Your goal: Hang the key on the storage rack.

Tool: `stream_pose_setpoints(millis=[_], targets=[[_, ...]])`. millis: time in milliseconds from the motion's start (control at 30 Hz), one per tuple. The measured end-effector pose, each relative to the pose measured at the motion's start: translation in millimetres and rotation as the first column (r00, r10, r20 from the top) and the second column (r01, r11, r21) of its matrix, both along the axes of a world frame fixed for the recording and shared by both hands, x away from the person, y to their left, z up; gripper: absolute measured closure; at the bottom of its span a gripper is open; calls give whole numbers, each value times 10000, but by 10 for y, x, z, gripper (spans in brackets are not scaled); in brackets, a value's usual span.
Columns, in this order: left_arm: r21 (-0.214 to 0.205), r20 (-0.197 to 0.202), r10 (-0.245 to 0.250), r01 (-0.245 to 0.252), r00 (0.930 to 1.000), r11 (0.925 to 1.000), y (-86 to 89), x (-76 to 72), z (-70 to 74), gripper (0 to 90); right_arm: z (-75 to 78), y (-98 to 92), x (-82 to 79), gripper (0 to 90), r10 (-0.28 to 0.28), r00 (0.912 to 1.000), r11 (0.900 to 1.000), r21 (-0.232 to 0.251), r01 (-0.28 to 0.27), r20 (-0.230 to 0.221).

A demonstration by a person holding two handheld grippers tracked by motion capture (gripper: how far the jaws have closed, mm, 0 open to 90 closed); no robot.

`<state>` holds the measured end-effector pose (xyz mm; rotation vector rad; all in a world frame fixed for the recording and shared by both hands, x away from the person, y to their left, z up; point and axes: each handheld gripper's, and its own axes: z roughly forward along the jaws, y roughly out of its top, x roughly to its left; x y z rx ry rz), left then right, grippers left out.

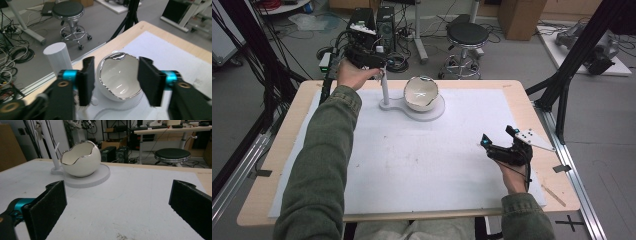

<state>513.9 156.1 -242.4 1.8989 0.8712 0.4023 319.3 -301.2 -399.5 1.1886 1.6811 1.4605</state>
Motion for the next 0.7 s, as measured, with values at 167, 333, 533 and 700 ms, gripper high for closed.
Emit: stream_pose_setpoints(millis=[167,333,533,700], targets=[[-121,-27,15,-16,10000,9999,66,-37,-98,278,-1,5,0,5,0,10000,10000,-6,0,-9],[-313,134,278,-273,9995,9991,112,-92,-143,114,-3,2,11,4,9,10000,10000,-77,-9,29],[-305,375,628,-616,9973,9976,181,-170,-159,17,-2,18,13,4,50,10000,10000,-53,-50,-28],[-342,331,696,-685,9970,9971,269,-231,-183,17,-3,20,19,4,70,10000,9999,-73,-70,-9]])
